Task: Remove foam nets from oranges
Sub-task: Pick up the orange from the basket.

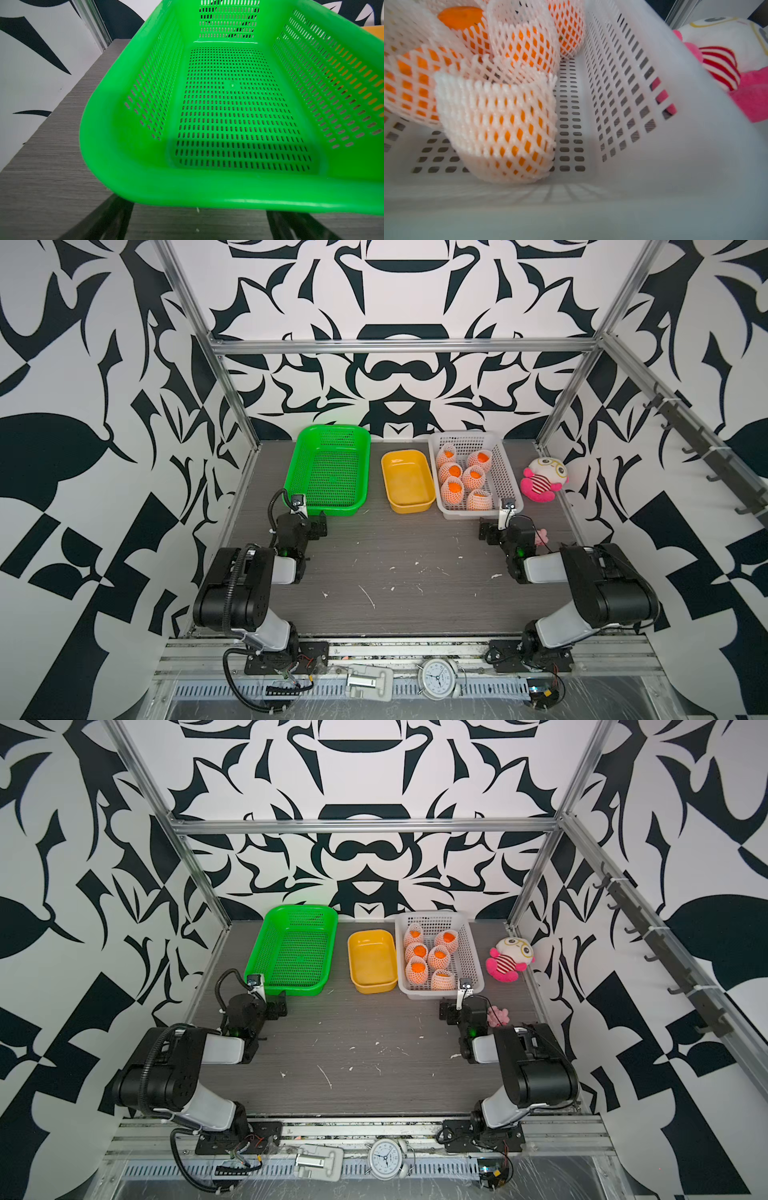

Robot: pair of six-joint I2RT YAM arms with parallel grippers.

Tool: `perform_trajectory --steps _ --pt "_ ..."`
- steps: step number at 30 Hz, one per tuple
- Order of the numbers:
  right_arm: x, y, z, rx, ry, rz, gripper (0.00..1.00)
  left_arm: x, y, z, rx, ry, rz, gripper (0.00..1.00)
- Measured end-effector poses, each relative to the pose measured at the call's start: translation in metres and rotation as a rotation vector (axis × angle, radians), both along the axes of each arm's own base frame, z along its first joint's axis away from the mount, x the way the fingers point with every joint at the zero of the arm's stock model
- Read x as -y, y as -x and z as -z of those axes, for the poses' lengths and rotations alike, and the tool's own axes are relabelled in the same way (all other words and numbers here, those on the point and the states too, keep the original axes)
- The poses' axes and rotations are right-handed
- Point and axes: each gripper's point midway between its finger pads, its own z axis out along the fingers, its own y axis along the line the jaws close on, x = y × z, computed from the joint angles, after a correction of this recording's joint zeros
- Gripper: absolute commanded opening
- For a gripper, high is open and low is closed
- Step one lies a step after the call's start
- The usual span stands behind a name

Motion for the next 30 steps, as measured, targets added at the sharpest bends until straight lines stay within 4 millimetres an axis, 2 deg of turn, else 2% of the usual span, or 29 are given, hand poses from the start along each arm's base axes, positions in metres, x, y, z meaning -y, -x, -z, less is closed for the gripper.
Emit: perform_trajectory --steps 27,30 --pt "0.0018 0.0000 -0.0002 0.001 0.003 0.010 0.99 0.0005 -0.0001 -0.0002 0.001 0.001 0.003 0.99" --pt "0.0052 0.0015 -0.0024 0.018 0.014 0.039 0.99 0.0052 -0.0002 -0.0024 0.009 -0.009 0.022 0.99"
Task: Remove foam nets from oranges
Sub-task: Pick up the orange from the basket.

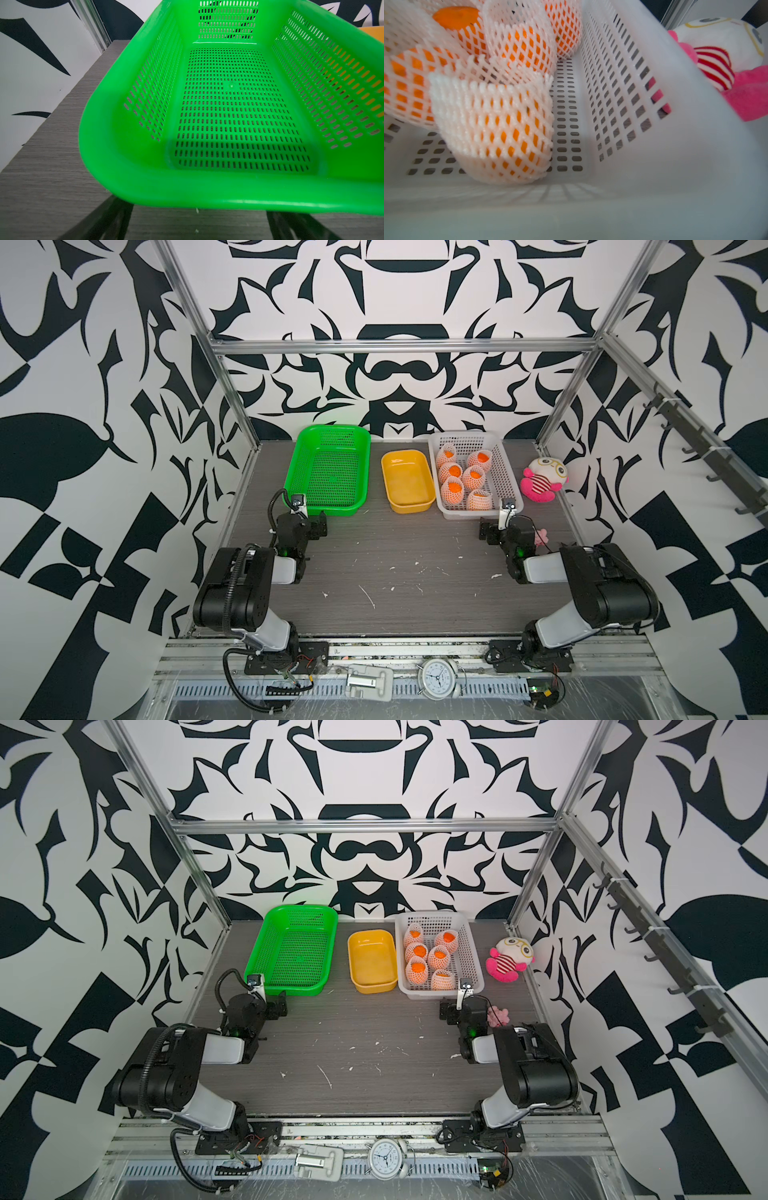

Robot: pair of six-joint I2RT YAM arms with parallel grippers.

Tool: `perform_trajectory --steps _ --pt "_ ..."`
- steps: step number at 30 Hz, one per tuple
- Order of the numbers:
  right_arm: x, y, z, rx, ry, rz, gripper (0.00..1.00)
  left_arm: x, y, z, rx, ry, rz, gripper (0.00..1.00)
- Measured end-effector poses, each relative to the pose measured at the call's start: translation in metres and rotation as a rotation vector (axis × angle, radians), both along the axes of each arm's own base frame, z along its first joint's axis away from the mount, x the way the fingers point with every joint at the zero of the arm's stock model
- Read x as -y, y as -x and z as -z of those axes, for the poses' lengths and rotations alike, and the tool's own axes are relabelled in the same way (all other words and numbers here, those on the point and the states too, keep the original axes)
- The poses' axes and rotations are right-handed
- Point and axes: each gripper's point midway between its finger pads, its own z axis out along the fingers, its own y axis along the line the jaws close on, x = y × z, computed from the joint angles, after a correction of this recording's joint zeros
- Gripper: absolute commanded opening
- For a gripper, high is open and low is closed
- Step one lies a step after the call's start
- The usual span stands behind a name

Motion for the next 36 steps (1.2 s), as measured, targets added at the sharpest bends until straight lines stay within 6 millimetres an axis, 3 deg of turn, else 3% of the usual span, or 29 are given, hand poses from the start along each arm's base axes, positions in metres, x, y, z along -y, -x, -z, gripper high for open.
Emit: perform_trajectory --steps 3,5,10,12,15,18,23,29,36 --pt "0.009 0.015 -0.010 0.051 0.019 0.067 0.93 0.012 0.007 -0.010 0.017 -0.026 0.036 0.99" --pt "0.014 0.026 -0.028 0.100 0.014 0.102 0.92 0.024 0.014 -0.029 0.045 -0.045 0.054 0.99" --pt "0.015 0.044 -0.101 0.247 -0.076 0.142 0.84 0.064 0.038 -0.101 0.160 -0.045 0.100 0.99" --pt "0.014 0.053 -0.127 0.278 -0.142 0.157 0.81 0.076 0.045 -0.118 0.154 0.000 0.095 0.99" --pt "0.013 0.063 -0.155 0.257 -0.241 0.184 0.78 0.083 0.049 -0.124 0.079 0.073 0.056 0.99" --pt "0.005 0.063 -0.173 0.154 -0.325 0.192 0.76 0.086 0.051 -0.117 -0.037 0.126 0.024 0.99" --pt "-0.018 0.039 -0.181 -0.109 -0.365 0.157 0.76 0.114 0.049 -0.112 -0.240 0.213 0.083 0.99" --pt "-0.037 0.007 -0.148 -0.408 -0.328 0.126 0.81 0.158 0.053 -0.106 -0.417 0.316 0.247 0.99" --pt "-0.043 -0.015 -0.119 -0.614 -0.223 0.078 0.90 0.195 0.061 -0.082 -0.627 0.393 0.377 0.99"
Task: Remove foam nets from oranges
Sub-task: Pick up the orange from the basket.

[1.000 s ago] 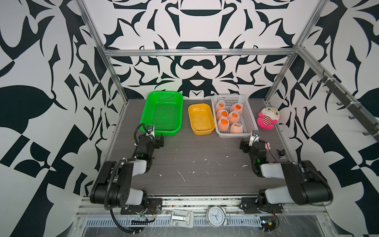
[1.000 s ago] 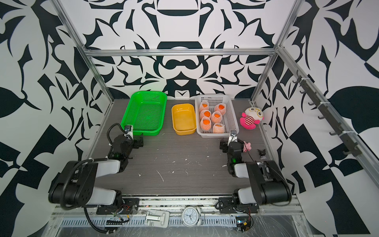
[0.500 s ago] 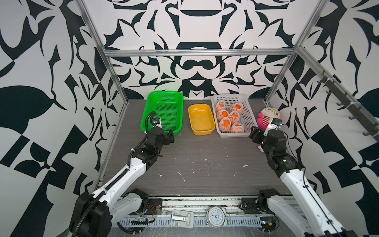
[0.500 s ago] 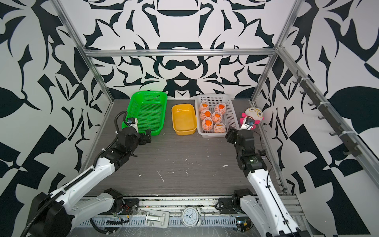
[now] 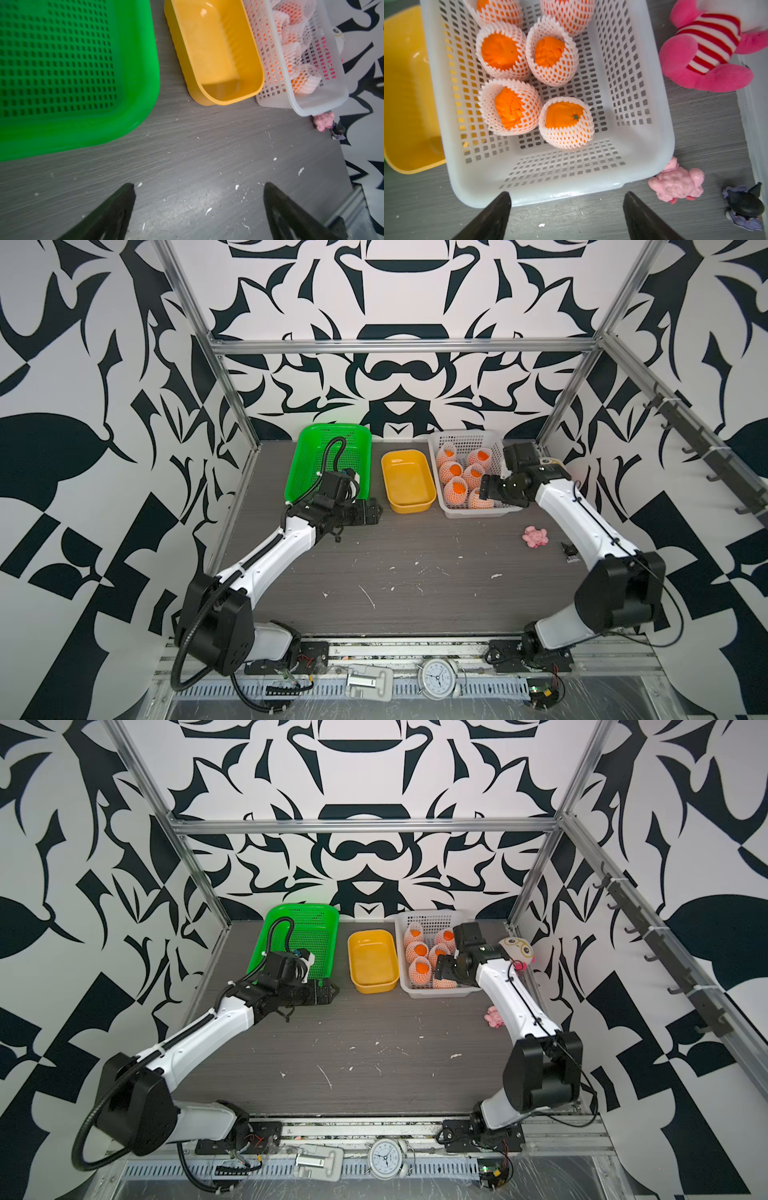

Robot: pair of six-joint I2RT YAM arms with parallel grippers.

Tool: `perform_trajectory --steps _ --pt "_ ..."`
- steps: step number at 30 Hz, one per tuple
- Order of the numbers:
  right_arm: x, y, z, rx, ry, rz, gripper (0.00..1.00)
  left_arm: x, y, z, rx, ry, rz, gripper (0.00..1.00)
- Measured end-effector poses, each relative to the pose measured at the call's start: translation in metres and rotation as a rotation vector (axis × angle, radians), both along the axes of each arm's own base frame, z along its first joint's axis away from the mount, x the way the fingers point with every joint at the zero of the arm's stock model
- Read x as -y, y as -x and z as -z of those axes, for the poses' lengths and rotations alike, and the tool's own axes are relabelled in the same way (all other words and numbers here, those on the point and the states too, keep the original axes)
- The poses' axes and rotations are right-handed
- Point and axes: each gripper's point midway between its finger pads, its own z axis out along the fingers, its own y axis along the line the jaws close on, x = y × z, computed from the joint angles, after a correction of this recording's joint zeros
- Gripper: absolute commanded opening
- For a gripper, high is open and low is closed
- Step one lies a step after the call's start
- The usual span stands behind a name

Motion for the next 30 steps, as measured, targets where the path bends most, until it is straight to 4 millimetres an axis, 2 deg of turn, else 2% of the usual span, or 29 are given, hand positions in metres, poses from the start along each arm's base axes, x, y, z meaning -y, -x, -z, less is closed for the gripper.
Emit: perform_trajectory --steps 5,15,25,30 --pt "-0.004 -0.015 0.014 -0.068 0.026 -0.063 0.92 0.015 0.005 0.008 -0.087 0.042 0.054 0.99" --pt "-0.008 -0.036 0.061 -0.202 0.063 -0.131 0.98 0.023 0.013 0.007 -0.127 0.091 0.091 0.99" --pt "-0.007 -0.044 0.091 -0.272 0.070 -0.145 0.98 0.027 0.014 0.012 -0.154 0.105 0.098 0.99" --pt "-0.003 -0.043 0.113 -0.325 0.072 -0.139 0.97 0.027 0.014 0.012 -0.156 0.111 0.095 0.99"
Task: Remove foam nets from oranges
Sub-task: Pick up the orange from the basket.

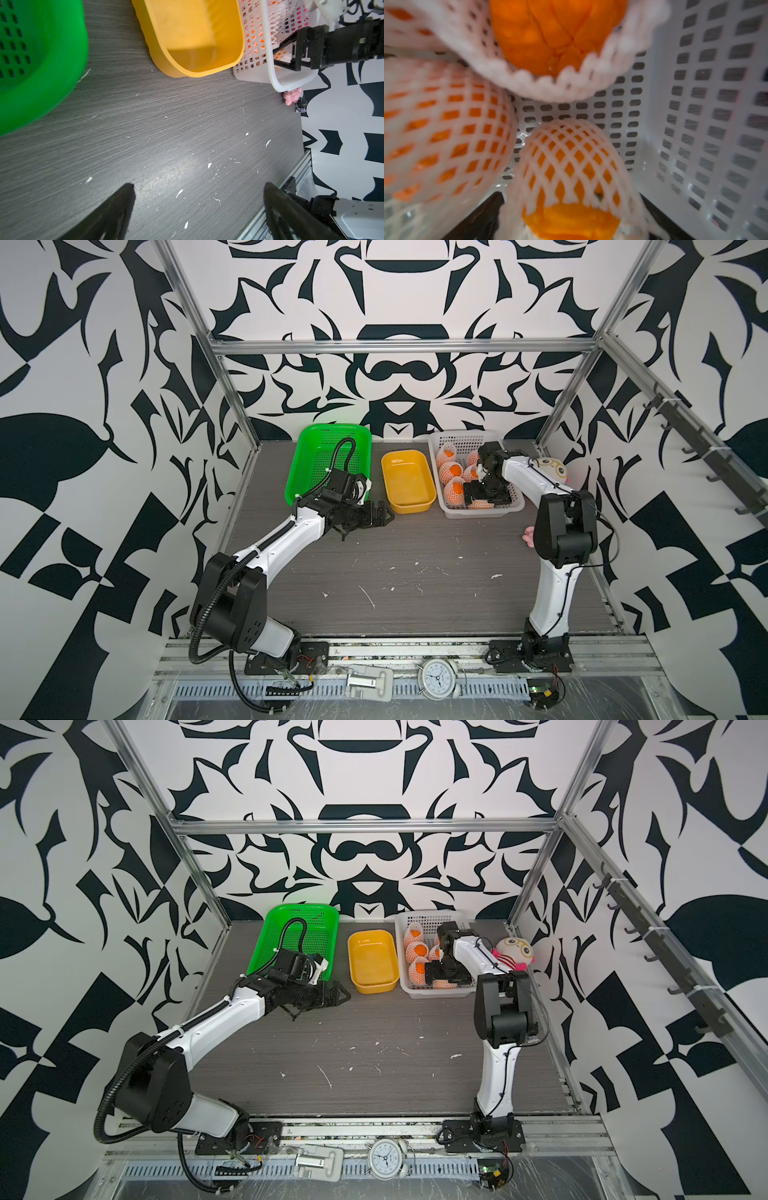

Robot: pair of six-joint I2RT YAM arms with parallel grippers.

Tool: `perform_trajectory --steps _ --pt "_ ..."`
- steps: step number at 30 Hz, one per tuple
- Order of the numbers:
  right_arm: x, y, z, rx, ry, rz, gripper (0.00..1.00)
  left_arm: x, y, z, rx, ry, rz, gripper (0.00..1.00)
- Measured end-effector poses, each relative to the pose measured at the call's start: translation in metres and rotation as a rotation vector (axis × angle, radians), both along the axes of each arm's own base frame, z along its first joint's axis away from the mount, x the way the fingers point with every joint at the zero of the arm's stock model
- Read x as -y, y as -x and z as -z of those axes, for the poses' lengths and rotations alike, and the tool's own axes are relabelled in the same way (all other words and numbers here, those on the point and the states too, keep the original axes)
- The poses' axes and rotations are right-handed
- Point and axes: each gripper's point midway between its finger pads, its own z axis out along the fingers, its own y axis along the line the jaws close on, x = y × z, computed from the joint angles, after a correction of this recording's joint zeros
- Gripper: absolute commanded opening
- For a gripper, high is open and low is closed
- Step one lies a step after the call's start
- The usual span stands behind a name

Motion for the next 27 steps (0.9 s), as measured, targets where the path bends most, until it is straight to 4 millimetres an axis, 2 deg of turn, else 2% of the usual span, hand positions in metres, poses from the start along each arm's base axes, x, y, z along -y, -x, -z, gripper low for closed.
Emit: perform_trajectory --steps 4,8,18,23,27 --pt "0.002 0.001 0.014 -0.031 0.005 0.005 0.94 0.001 0.000 0.003 -0.011 0.005 -0.002 0.99" --pt "0.003 -0.001 0.020 -0.034 0.005 0.007 0.88 0.003 -0.001 0.007 -0.028 0.010 -0.002 0.99" --pt "0.001 -0.008 0.019 -0.004 -0.005 0.003 0.65 0.004 -0.001 0.012 -0.040 0.006 -0.002 0.99" --pt "0.001 -0.009 0.017 0.001 -0.014 0.004 0.60 0.004 -0.001 0.014 -0.047 0.002 -0.002 0.99" --pt "-0.001 -0.012 0.008 0.026 -0.023 0.002 0.56 0.004 -0.002 0.014 -0.045 0.006 -0.005 0.99"
